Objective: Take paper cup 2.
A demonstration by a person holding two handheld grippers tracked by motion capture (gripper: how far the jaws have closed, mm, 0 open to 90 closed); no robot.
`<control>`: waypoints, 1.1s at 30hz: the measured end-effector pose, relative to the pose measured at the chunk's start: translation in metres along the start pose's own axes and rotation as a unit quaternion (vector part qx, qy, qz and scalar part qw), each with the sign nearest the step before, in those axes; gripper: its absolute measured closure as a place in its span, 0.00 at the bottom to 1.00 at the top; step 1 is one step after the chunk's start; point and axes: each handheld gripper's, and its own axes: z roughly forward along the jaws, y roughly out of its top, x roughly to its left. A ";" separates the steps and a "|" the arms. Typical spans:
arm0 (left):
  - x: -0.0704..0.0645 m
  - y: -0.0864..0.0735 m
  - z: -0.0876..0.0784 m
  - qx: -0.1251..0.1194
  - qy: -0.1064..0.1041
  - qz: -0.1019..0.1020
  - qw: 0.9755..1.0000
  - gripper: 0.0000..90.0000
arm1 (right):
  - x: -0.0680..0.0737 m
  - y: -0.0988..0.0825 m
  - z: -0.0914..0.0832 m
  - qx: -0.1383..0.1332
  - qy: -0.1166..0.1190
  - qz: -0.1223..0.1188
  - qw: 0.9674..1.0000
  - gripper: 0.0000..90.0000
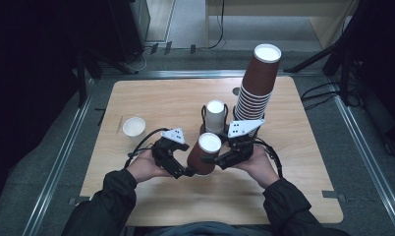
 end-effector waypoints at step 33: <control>-0.005 0.009 0.006 -0.033 -0.031 0.019 0.999 0.09 | 0.006 0.008 -0.002 -0.045 0.028 0.024 0.998 0.24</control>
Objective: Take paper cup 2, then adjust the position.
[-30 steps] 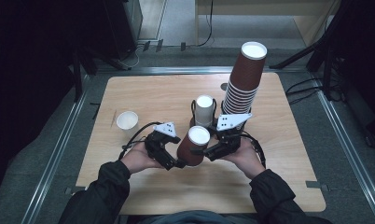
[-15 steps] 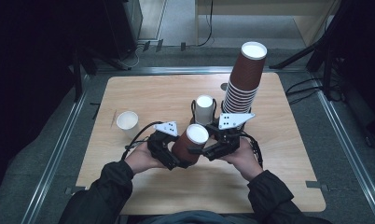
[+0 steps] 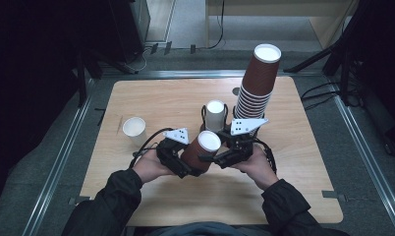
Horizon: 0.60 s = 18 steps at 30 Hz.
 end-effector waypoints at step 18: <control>0.010 -0.001 -0.019 0.043 0.030 0.016 0.998 0.10 | -0.002 -0.008 -0.020 0.125 -0.052 -0.023 0.991 0.16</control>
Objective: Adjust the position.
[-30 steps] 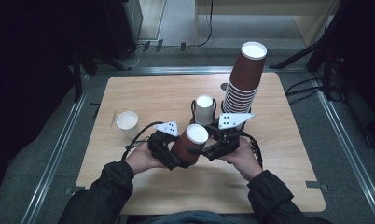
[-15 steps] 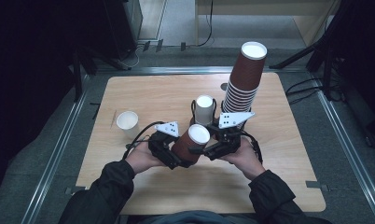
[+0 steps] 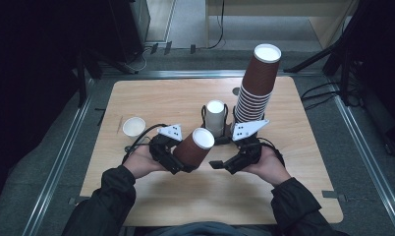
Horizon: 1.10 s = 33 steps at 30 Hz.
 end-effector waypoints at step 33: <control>0.006 -0.001 0.017 0.116 0.036 0.028 0.992 0.09 | -0.006 -0.013 0.009 0.041 -0.014 0.002 0.999 0.18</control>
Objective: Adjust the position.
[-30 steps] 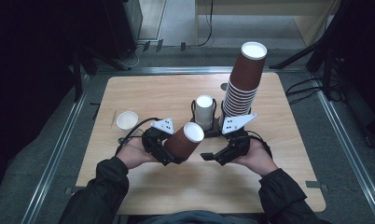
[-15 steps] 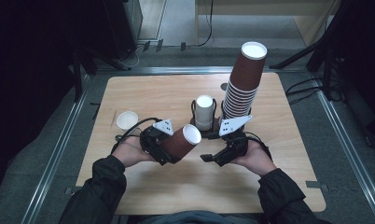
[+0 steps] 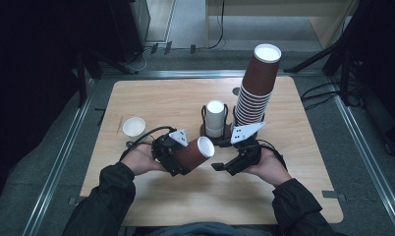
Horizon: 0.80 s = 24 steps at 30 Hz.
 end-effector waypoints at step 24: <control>-0.013 0.014 0.025 0.042 -0.027 0.035 0.998 0.09 | 0.006 0.006 0.013 0.008 0.033 -0.008 0.999 0.17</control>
